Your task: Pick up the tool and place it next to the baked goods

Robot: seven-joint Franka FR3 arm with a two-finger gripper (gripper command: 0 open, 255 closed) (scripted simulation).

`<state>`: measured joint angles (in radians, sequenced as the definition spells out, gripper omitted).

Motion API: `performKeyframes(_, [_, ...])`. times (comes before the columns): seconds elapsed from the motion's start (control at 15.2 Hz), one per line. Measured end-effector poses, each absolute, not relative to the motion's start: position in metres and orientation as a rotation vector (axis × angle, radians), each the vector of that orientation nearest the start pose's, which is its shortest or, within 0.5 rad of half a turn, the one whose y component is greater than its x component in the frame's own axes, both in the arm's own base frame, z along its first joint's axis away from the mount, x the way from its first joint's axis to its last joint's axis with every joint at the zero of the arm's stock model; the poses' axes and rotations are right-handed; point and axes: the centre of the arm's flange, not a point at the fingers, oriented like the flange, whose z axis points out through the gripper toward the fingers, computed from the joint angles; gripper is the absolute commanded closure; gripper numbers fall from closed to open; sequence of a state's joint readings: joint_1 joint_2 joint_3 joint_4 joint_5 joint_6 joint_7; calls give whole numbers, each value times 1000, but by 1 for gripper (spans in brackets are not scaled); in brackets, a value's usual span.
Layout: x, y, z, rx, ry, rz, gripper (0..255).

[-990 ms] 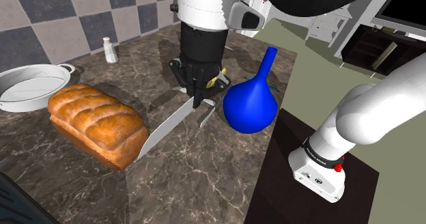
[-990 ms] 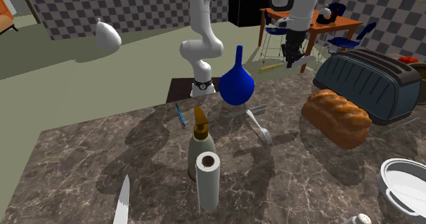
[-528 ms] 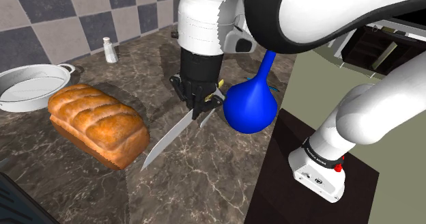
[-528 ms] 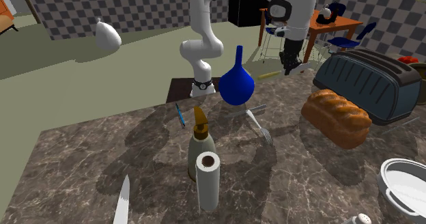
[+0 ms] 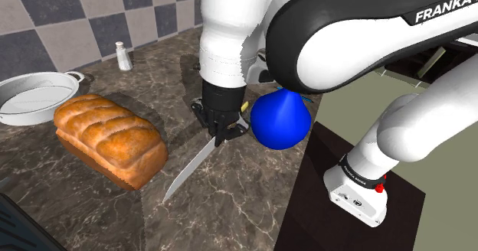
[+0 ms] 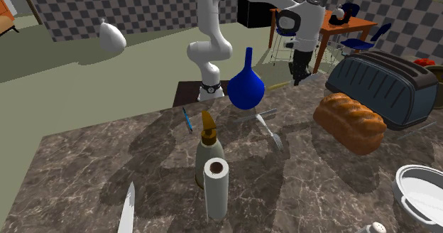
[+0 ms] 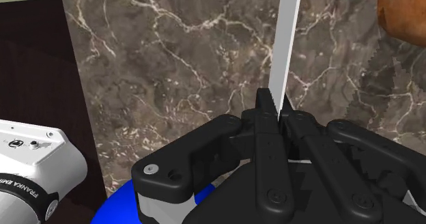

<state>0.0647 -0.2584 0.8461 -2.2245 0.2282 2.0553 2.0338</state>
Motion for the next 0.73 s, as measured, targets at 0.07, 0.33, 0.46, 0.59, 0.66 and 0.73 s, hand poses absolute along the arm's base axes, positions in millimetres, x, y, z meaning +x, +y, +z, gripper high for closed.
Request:
performKeyframes(0.07, [283,406,439,-2540,1822,13,255])
performKeyframes(0.33, [284,408,417,-2540,1822,13,255])
performKeyframes(0.46, [283,408,407,-2541,1822,13,255])
performKeyframes(0.59, [285,408,396,-2540,1822,13,255])
performKeyframes(0.66, [285,407,391,-2540,1822,13,255])
performKeyframes(0.73, [285,406,387,-2540,1822,13,255])
